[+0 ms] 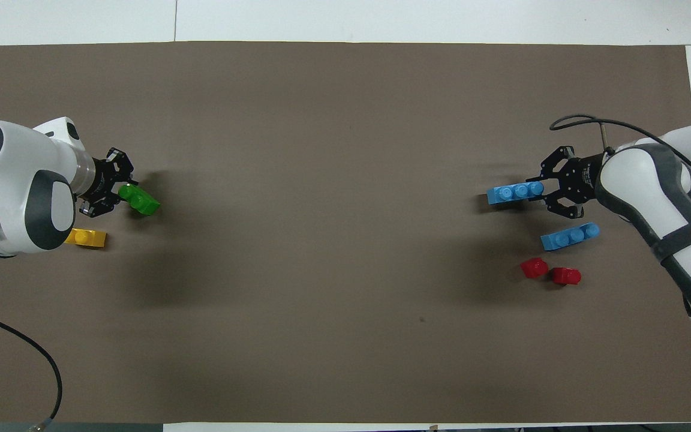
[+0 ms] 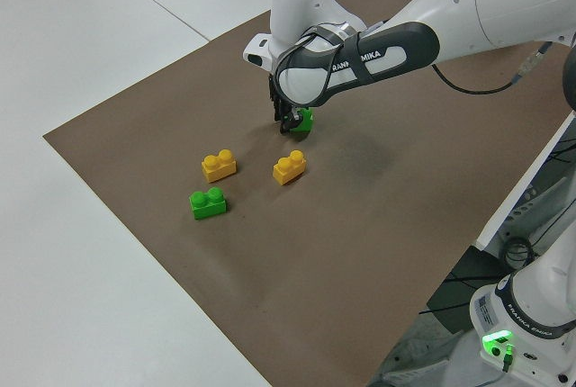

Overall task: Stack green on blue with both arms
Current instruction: 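Lift the green brick with the left gripper while the right gripper carries blue inward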

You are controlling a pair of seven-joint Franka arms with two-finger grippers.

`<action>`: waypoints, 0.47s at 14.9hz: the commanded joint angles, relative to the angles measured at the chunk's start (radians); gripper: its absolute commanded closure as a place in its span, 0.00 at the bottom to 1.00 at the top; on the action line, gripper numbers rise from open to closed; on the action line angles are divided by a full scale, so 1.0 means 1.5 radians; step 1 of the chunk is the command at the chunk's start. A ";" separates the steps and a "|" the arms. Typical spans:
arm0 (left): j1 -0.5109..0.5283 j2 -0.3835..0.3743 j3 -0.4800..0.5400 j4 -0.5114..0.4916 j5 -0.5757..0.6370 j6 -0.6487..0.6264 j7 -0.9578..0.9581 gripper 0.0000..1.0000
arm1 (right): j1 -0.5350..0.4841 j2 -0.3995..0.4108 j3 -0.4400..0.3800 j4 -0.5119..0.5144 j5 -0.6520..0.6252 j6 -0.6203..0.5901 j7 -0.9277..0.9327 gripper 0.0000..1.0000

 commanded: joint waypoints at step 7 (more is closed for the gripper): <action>0.002 -0.017 0.000 0.050 -0.005 -0.096 -0.005 1.00 | 0.156 -0.040 -0.001 0.076 0.007 -0.054 0.252 1.00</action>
